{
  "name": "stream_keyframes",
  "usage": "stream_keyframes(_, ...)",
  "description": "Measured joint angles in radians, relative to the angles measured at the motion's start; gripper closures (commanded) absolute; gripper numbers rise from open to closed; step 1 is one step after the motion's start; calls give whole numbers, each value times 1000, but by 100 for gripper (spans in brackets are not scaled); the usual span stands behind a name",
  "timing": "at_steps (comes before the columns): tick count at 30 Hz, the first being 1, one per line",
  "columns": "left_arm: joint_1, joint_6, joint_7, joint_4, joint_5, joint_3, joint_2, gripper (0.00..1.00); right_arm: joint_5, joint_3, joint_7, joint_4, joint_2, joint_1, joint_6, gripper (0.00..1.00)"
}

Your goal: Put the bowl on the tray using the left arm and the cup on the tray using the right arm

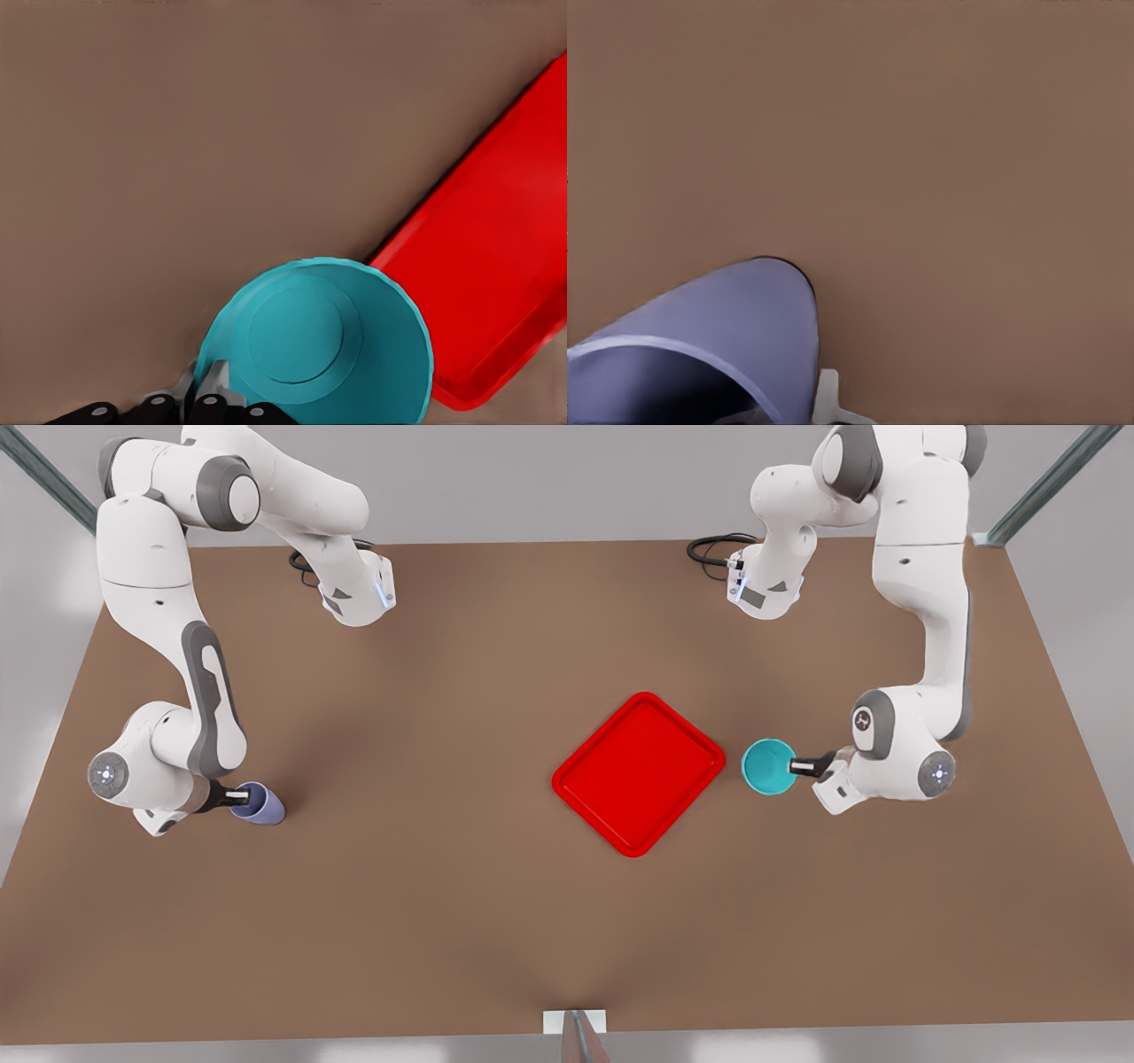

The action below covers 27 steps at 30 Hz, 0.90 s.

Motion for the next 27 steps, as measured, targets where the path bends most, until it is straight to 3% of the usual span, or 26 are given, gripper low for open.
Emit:
stream_keyframes(3, -16, 14, -140, 31, -58, -106, 13, 79, 1, 4, -7, 4, -2, 2, -11, 79)
stream_keyframes(10, -144, 77, -165, 53, -186, -106, 101, 79, 5, 5, -61, 5, -91, 52, -69, 79)
stream_keyframes(15, -180, 66, -150, 46, -174, -104, 124, 73, 8, 7, -55, 6, -173, 228, -61, 79)
stream_keyframes(16, -180, 66, -148, 46, -163, -104, 130, 64, 8, 7, -47, 6, -190, 260, -65, 79)
stream_keyframes(17, -178, 66, -138, 47, -154, -104, 132, 13, 8, 7, -23, 6, -203, 288, -70, 79)
stream_keyframes(18, -178, 60, -110, 47, -158, -99, 130, 0, 9, 7, 23, 6, -215, 334, -70, 79)
stream_keyframes(23, -177, 21, -108, 71, -179, -89, 112, 0, 8, 15, 255, 47, -233, 509, -100, 79)
stream_keyframes(27, -179, -185, -198, 331, -65, -73, 112, 0, 5, 27, 543, 158, -156, 709, -92, 79)
